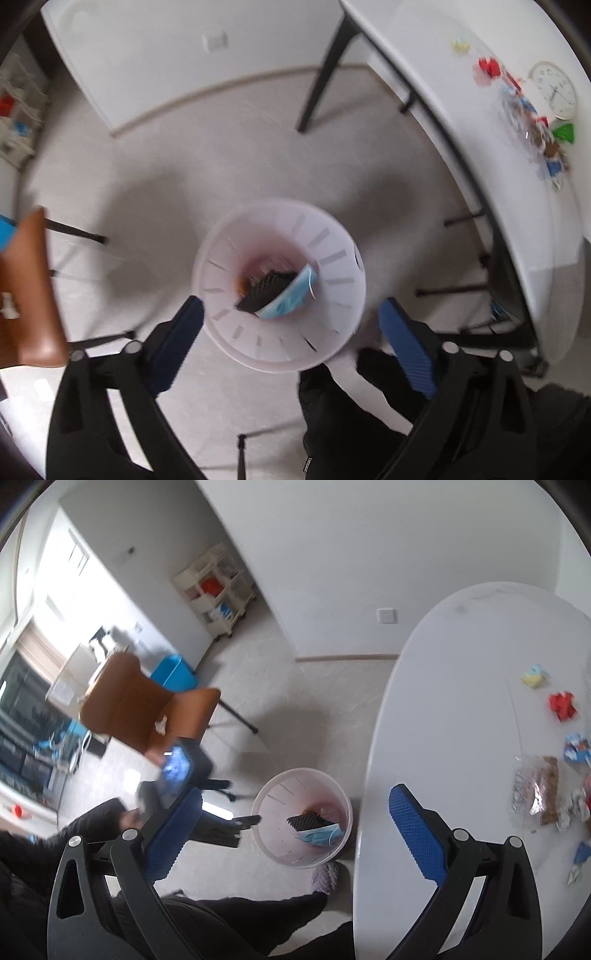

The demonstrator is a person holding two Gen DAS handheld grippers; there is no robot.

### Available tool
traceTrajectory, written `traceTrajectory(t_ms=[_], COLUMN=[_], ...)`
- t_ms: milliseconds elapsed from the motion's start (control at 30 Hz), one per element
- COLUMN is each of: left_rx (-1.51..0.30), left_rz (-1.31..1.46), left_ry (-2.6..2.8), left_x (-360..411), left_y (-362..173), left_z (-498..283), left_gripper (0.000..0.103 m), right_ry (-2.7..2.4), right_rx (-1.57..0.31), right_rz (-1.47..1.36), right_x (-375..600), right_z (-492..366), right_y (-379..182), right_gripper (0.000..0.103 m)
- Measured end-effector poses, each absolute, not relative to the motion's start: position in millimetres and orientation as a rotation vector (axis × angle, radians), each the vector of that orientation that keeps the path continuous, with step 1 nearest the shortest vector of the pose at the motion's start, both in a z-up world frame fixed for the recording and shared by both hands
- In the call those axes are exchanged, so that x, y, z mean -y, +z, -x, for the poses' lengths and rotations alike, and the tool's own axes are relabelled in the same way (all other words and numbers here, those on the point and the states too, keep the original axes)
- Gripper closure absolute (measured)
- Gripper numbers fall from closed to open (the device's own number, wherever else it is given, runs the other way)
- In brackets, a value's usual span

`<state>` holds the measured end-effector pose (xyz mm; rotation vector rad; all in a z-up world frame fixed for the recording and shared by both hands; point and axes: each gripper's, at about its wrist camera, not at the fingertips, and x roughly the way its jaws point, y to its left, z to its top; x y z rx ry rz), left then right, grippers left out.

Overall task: Collect trash
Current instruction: 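Move both grippers back over the table toward the remaining trash, then grasp the clear wrapper and brown snack packet with the left gripper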

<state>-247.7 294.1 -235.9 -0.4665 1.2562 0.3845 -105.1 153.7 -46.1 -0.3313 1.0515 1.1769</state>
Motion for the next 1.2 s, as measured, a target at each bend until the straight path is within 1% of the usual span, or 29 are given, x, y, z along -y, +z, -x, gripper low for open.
traceTrajectory(t_ms=[33,200,300,433,667,833,967,1033,1200], left_rx=[-1.23,-1.105,-1.049,-1.032,-1.019,-0.999,-0.995,-1.034,-1.125], left_rz=[0.438,0.374,0.345,0.327,0.333,0.343,0.312,0.311,0.427], left_ry=[0.417,0.529,0.546,0.538,0.471,0.359,0.257,0.218,0.24], left_x=[-290.4,-271.7,-256.5,-239.7,-200.6,-161.2,-133.2,-122.9,-115.3], left_y=[-217.1,-139.1,-106.4,-85.5,-72.5,-71.0,-82.7,-96.4,-121.2], left_z=[245.6,230.8,218.8,198.7,154.5,105.7,63.6,36.2,-18.0], left_gripper=[0.008,0.008,0.008,0.008,0.008,0.008,0.008,0.008,0.008], right_ry=[1.167,1.095,1.05,0.989,0.791,0.651,0.586,0.557,0.517], right_rx=[-1.047,-1.009,-0.982,-0.957,-0.894,-0.903,-0.933,-0.954,-0.977], right_rz=[0.318,0.227,0.199,0.159,0.123,0.138,0.13,0.124,0.098], right_x=[-148.7,-107.8,-84.3,-50.0,23.7,72.3,104.5,120.8,148.0], right_z=[99.7,82.9,72.2,53.4,25.4,12.2,3.9,-1.9,-14.9], right_y=[-44.7,-31.6,-24.3,-17.5,-8.3,-25.1,-40.3,-48.3,-60.4], right_gripper=[0.003,0.003,0.003,0.003,0.003,0.003,0.003,0.003,0.003])
